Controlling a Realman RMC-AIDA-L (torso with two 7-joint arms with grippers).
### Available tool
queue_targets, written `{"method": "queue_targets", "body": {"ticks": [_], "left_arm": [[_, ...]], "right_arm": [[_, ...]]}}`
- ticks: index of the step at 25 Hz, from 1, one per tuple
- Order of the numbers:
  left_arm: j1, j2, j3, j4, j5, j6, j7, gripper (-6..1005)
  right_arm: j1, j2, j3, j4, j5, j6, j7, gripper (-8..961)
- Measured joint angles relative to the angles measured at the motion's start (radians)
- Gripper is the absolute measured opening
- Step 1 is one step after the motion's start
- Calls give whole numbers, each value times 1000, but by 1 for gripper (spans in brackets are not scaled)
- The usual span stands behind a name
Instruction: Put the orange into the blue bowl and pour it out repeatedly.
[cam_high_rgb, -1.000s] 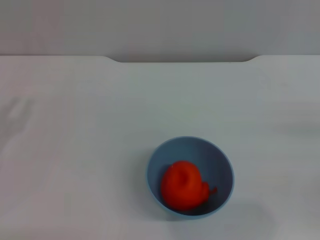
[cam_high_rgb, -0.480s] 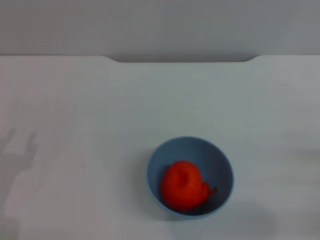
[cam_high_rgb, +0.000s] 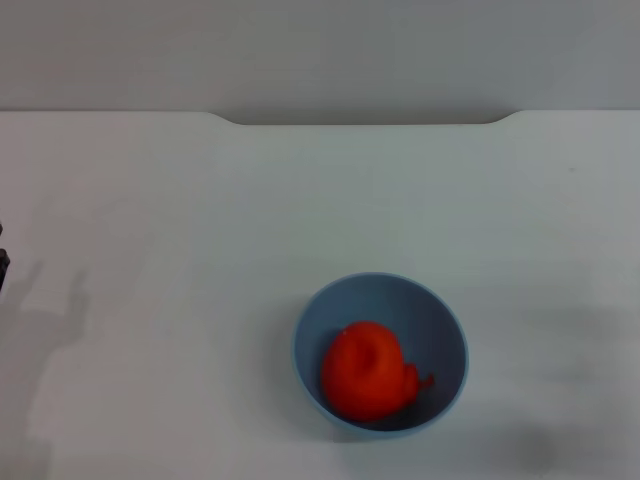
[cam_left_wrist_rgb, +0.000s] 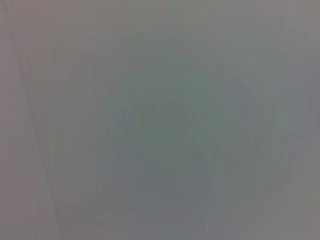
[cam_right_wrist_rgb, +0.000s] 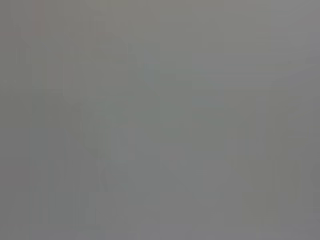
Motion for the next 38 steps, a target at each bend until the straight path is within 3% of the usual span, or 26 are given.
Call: {"method": "queue_targets", "body": {"ticks": [9,38], "left_arm": [[-22,0,0,-21,1,1,-118,536],[-27,0,0,-33,44,2,-137,535]], "right_arm": [[6,-1,0,5,-2,27,61,537],[28,-6,2,-10,-2,41,126,537]]}}
